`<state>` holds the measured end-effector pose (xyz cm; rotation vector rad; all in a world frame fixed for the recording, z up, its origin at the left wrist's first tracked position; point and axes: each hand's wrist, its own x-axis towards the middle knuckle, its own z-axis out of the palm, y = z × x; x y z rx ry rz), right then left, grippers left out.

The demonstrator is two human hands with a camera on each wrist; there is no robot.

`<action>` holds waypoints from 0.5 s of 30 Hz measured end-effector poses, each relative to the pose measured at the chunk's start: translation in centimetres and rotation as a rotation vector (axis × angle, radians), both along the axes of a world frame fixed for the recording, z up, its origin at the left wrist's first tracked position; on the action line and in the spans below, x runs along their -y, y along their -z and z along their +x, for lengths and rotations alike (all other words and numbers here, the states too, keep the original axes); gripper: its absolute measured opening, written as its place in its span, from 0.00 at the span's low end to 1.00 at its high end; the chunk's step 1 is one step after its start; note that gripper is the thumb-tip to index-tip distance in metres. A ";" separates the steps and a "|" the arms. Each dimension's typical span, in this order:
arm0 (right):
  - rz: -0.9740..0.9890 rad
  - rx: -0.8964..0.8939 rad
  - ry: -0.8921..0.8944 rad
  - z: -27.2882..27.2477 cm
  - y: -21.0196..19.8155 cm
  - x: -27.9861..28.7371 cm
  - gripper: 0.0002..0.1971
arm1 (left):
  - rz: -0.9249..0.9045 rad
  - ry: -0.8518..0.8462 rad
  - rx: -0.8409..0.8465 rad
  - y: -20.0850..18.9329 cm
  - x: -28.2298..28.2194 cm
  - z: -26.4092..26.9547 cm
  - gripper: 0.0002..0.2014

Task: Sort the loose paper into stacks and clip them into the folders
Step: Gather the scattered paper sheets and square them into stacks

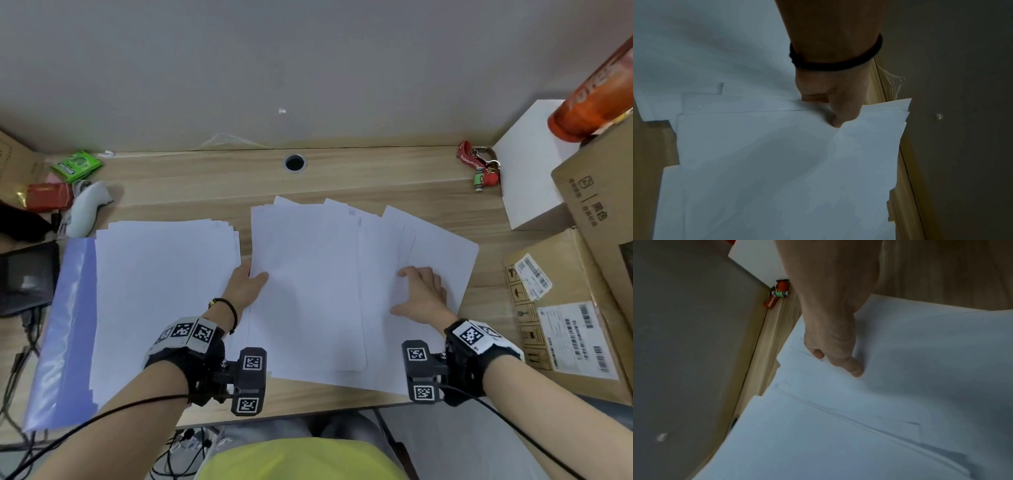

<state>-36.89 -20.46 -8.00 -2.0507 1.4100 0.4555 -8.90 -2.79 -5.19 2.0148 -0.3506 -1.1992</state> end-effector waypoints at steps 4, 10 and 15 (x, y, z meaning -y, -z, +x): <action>-0.073 -0.087 -0.031 -0.1 0.0 0.2 0.28 | -0.049 -0.099 0.008 -0.7 -0.5 0.8 0.18; -0.045 0.017 0.107 -1.7 -0.9 0.6 0.03 | -0.114 -0.191 -0.061 -1.3 -0.5 1.9 0.17; 0.091 0.430 0.654 -3.9 -0.9 1.3 0.10 | -0.161 -0.206 -0.096 -1.3 0.7 1.6 0.19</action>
